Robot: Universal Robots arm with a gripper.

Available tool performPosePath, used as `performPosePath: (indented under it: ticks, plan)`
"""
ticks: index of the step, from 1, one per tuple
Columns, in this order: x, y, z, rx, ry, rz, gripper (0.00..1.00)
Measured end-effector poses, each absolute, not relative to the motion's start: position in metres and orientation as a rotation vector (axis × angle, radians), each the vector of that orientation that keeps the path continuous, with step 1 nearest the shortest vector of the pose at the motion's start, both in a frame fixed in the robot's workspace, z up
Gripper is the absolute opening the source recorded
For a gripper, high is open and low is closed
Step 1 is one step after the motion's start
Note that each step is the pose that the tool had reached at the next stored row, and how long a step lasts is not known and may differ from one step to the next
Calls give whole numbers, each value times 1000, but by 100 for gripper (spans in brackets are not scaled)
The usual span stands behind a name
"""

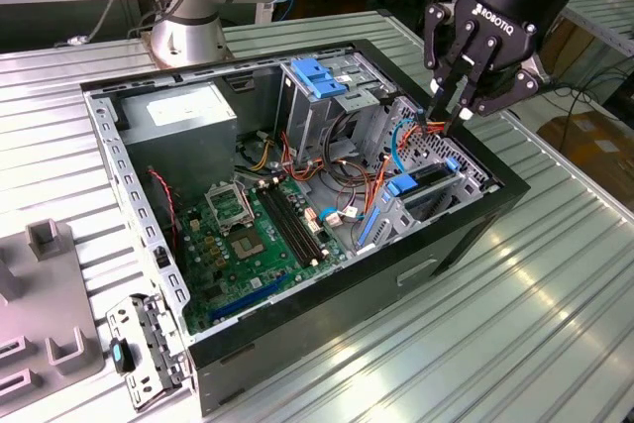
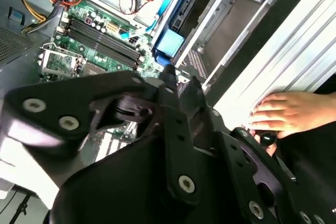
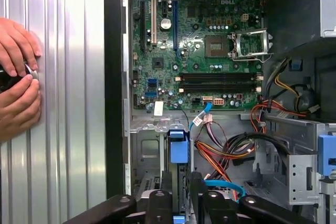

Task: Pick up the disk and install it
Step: 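Insert the disk into the insertion slot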

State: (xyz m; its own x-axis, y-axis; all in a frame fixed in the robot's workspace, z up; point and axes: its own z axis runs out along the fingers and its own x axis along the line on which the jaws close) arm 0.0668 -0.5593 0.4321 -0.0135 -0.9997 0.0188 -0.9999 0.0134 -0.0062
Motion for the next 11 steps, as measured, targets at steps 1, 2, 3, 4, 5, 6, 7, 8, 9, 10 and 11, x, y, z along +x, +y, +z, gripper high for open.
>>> performPosePath:
  ticks: [1, 2, 3, 4, 5, 6, 7, 8, 9, 10, 11]
  plan:
    - [68, -560, 429, 2200, -2230, 28, 24]
    - [69, -560, 426, 2200, -2230, 28, 18]
    - [70, -560, 424, 2200, -2230, 28, 12]
    - [72, -561, 421, 2200, -2230, 28, 12]
    - [73, -561, 419, 2200, -2230, 28, 11]
    - [74, -561, 418, 2200, -2230, 28, 11]
    - [75, -562, 415, 2200, -2230, 28, 11]
    - [76, -562, 413, 2200, -2230, 28, 11]
    - [77, -562, 411, 2200, -2230, 28, 11]
    - [79, -562, 409, 2200, -2230, 28, 11]
    - [80, -562, 407, 2200, -2230, 28, 11]
